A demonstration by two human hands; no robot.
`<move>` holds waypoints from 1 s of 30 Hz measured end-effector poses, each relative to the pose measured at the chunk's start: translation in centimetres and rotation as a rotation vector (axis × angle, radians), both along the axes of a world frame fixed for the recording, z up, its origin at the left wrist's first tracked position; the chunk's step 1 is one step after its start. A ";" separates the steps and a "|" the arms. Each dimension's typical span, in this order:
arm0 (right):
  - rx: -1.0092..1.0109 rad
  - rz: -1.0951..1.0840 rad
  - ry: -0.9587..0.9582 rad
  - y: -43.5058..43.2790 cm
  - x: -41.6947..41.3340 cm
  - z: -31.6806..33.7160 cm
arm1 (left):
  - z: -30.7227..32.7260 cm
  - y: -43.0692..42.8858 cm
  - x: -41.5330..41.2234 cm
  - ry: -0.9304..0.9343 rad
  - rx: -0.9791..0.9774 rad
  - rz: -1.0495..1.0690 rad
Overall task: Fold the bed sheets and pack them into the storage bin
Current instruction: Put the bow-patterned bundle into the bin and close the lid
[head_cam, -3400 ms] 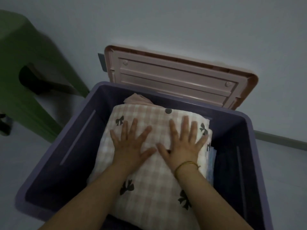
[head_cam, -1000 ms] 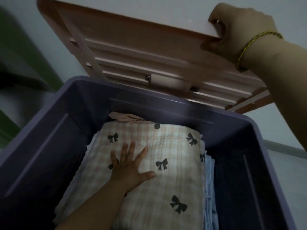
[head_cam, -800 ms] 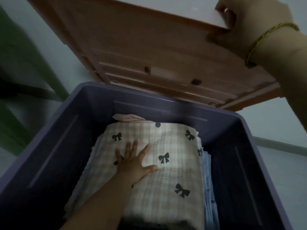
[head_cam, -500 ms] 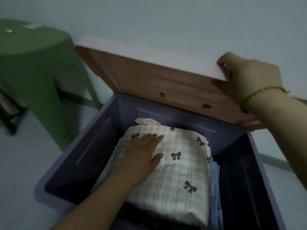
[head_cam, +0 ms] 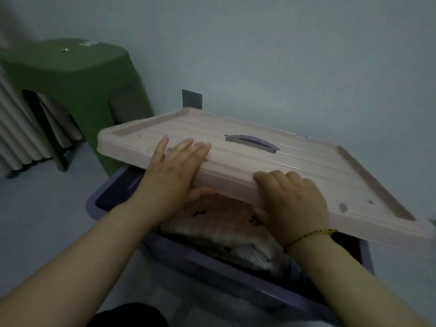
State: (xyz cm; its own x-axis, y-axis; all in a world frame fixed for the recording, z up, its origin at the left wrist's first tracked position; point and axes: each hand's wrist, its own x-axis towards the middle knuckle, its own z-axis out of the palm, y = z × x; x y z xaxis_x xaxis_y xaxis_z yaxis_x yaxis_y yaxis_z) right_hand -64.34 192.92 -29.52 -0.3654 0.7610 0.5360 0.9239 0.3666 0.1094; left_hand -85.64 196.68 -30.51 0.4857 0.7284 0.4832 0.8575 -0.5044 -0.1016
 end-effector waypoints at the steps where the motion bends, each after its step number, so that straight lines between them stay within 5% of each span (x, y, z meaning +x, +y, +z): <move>1: -0.014 0.018 0.000 -1.1 -0.1 -1.0 | -0.8 -0.4 -0.3 0.031 -0.047 -0.028; 8: -0.038 0.118 0.053 -5.1 -1.2 -7.1 | -6.6 -3.6 -2.0 -0.018 -0.147 -0.225; 30: -0.113 0.062 -0.103 -1.0 -0.8 -8.5 | -8.8 0.1 -1.3 0.077 -0.059 -0.217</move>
